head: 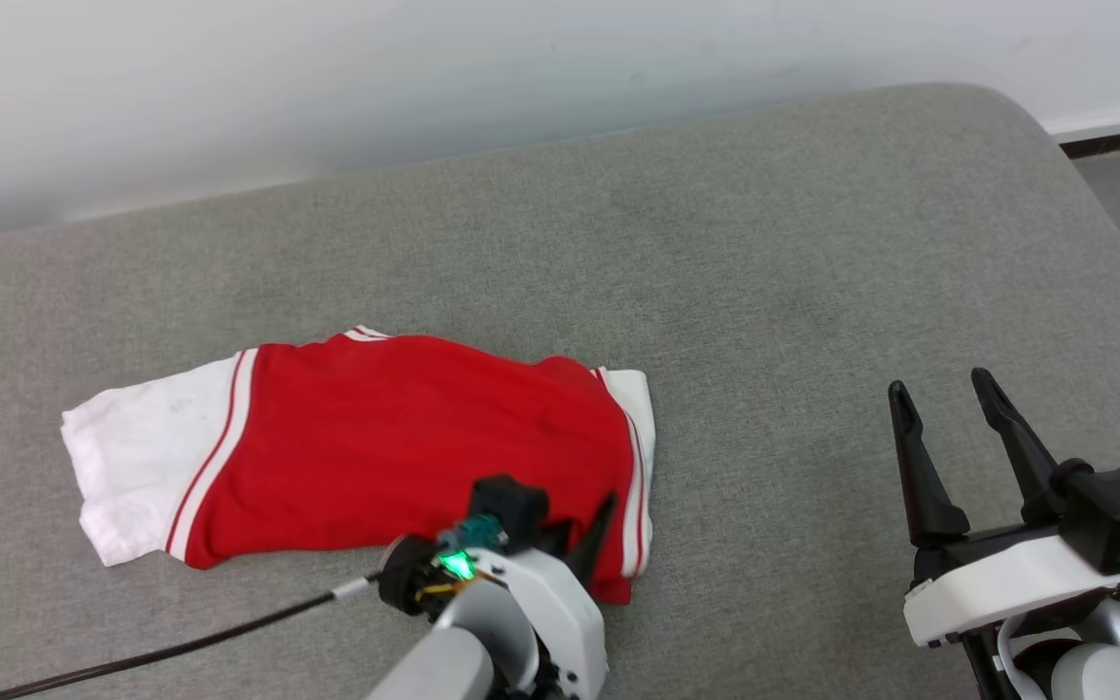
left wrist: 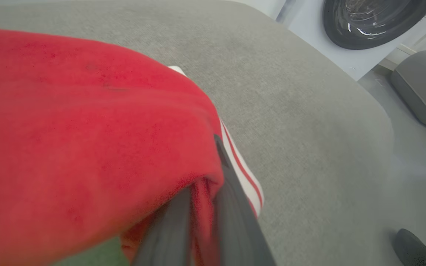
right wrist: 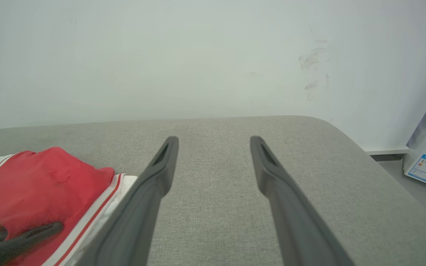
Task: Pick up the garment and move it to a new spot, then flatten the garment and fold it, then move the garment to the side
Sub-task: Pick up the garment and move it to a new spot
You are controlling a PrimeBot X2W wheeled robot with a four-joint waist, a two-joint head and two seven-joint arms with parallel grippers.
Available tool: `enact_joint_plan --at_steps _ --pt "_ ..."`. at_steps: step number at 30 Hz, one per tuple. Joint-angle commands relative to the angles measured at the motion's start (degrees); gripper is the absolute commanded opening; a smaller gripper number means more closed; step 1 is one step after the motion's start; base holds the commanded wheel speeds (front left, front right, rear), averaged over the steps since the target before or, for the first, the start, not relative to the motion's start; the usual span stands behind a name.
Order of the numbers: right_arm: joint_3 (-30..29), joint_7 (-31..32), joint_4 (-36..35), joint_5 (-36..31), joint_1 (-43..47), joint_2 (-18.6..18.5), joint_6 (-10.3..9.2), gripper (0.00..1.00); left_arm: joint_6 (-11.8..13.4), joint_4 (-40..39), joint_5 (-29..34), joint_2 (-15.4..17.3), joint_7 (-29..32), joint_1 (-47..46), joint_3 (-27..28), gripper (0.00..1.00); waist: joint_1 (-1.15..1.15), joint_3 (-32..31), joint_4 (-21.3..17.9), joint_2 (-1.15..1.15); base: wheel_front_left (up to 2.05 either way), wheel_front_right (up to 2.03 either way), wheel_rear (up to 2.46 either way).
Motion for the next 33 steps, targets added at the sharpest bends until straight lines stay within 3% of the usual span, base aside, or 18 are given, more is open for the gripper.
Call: enact_joint_plan --at_steps 1,3,4,5,6,12,19,33 --pt "-0.2 -0.4 0.1 0.5 -0.1 0.2 -0.02 1.00 -0.5 0.5 0.4 -0.3 0.1 0.7 -1.0 0.00 0.00 0.7 0.2 0.00 0.00 0.00 0.00" --pt "-0.1 -0.7 0.4 0.5 -0.5 0.3 -0.02 1.00 -0.9 1.3 0.5 -0.7 -0.3 1.3 -2.3 0.00 0.00 0.9 0.5 0.00 0.00 0.00 0.00" --pt "-0.1 -0.7 0.6 0.5 -0.7 0.3 -0.02 1.00 -0.9 1.5 1.0 -0.7 -0.7 1.3 -3.0 0.16 0.00 0.9 0.9 0.00 0.00 0.00 0.00" --pt "-0.1 -0.7 0.7 0.5 -0.7 0.3 -0.02 1.00 -0.9 1.5 1.3 -0.9 -1.3 1.2 -3.5 0.53 0.00 0.7 1.2 0.00 0.00 0.00 0.00" --pt "-0.3 -0.8 0.8 0.3 -0.7 0.3 -0.02 1.00 -0.8 1.2 1.9 -0.9 -2.0 0.8 -3.9 1.00 0.00 0.5 1.6 0.00 0.00 0.00 0.00" --pt "-0.6 -0.3 1.2 -0.4 0.5 0.3 -0.02 1.00 0.7 -3.1 4.2 -0.5 -7.6 -0.7 -3.7 1.00 0.00 -2.3 4.1 0.00 0.00 0.00 0.00" --pt "-1.1 1.3 0.4 -0.8 2.5 0.3 -0.02 1.00 4.8 -8.4 3.6 1.8 -10.1 1.5 1.2 1.00 0.00 -6.1 6.4 0.00 0.00 0.00 0.00" --pt "-1.8 3.9 -2.5 -1.0 6.9 0.3 -0.02 1.00 13.6 -17.7 0.7 12.3 -10.9 13.3 15.3 1.00 0.00 -9.4 8.3 0.00 0.00 0.00 0.00"
